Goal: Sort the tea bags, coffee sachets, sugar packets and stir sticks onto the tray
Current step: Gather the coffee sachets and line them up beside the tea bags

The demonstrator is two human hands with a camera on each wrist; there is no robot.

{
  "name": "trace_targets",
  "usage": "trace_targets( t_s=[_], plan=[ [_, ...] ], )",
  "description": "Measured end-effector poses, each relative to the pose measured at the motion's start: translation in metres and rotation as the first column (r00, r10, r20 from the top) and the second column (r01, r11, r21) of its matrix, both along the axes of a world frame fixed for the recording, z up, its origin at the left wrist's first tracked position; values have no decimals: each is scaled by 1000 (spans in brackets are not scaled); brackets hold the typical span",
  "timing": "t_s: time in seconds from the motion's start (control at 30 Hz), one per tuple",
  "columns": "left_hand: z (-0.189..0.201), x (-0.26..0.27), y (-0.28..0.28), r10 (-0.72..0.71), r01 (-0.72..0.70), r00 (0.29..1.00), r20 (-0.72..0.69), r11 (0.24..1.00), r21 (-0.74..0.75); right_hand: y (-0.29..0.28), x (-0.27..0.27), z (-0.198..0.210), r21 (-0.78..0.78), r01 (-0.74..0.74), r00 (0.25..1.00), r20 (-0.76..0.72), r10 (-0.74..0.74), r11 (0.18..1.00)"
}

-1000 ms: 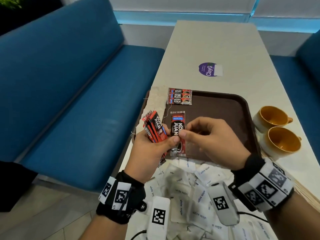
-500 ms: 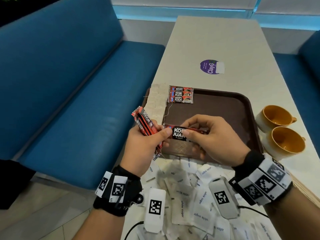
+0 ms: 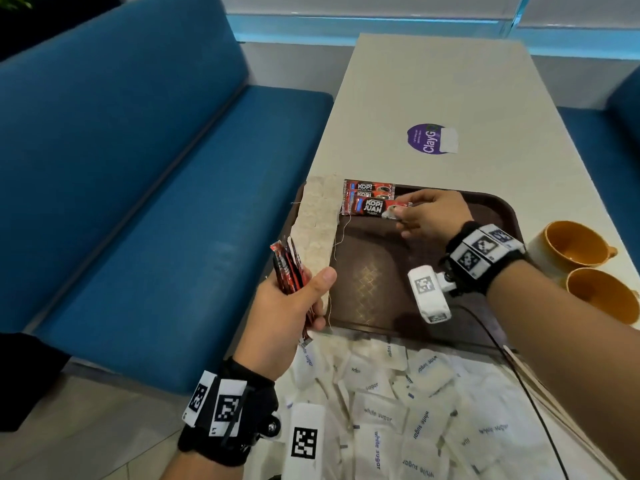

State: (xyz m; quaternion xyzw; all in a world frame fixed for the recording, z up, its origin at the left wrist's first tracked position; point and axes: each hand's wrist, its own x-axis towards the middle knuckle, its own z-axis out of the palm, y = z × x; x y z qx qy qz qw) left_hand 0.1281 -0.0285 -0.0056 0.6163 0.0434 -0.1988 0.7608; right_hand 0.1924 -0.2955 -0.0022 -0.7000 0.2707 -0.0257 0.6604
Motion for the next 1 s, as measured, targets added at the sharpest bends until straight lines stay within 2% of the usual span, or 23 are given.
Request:
trace_targets(
  t_s=[0.17,0.6,0.8,1.0],
  plan=[
    [-8,1,1,-43,39,998,-51,997,-64,-7,29,-21,-89,-39,996,-86,31,995],
    [-6,4,1,-54,51,998,-31,995,-82,-6,47,-23,-406,-103,977,-214,15,908],
    [-3,1,4,-62,59,998,-24,994,-93,-4,45,-18,-423,-113,974,-228,15,899],
    [9,-2,1,-28,-1,991,-130,977,-215,-5,28,-6,-435,-71,986,-169,-4,898]
  ],
)
